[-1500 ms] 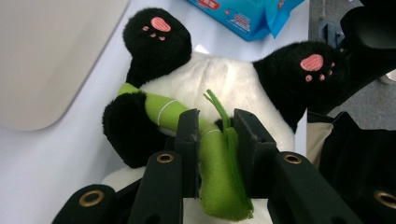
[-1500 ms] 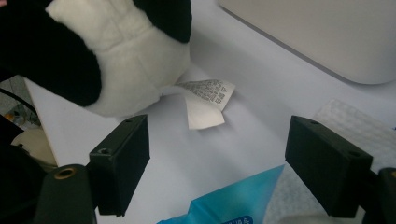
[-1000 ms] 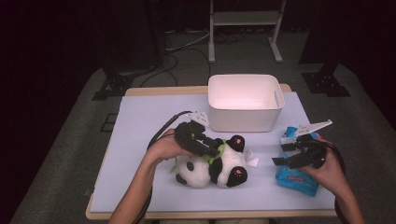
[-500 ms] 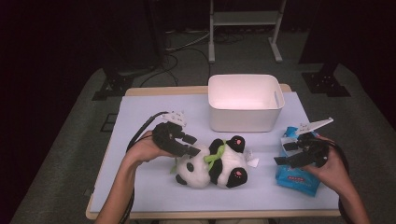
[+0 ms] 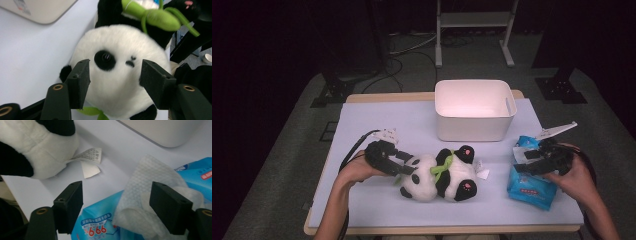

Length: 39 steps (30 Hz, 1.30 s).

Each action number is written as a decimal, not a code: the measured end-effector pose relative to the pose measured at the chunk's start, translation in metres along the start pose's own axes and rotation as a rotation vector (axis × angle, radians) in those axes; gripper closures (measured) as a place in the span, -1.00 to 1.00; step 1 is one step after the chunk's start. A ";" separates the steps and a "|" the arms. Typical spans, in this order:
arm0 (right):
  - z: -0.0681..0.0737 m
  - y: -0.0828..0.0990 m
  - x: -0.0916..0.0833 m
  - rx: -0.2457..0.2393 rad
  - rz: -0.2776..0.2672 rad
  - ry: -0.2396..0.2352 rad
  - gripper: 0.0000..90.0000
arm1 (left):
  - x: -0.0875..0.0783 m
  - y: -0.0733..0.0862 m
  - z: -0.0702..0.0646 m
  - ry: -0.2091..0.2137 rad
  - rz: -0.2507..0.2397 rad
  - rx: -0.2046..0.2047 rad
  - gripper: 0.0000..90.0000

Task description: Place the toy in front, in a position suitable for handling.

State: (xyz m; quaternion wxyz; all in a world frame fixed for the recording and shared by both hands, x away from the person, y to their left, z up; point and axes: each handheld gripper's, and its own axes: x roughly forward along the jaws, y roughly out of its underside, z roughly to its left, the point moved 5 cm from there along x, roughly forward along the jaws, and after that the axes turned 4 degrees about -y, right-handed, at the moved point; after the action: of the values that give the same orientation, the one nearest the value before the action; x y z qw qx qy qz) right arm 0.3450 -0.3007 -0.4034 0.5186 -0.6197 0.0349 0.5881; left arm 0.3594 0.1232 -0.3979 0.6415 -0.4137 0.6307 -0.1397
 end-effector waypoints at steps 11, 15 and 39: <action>-0.014 0.004 0.001 -0.001 0.070 0.107 0.04 | 0.011 0.011 -0.003 0.033 -0.014 -0.017 -0.22; -0.016 0.008 0.002 0.001 0.082 0.134 0.22 | 0.012 0.013 -0.006 0.045 -0.015 -0.015 -0.22; -0.022 0.013 -0.021 0.072 0.062 0.072 0.94 | 0.014 0.015 -0.018 0.052 -0.016 0.005 -0.18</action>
State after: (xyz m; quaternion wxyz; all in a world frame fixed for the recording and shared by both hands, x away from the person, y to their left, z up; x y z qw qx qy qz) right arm 0.3455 -0.3340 -0.4002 0.5205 -0.6198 0.0939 0.5797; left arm 0.3399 0.1166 -0.4154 0.6248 -0.4134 0.6435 -0.1569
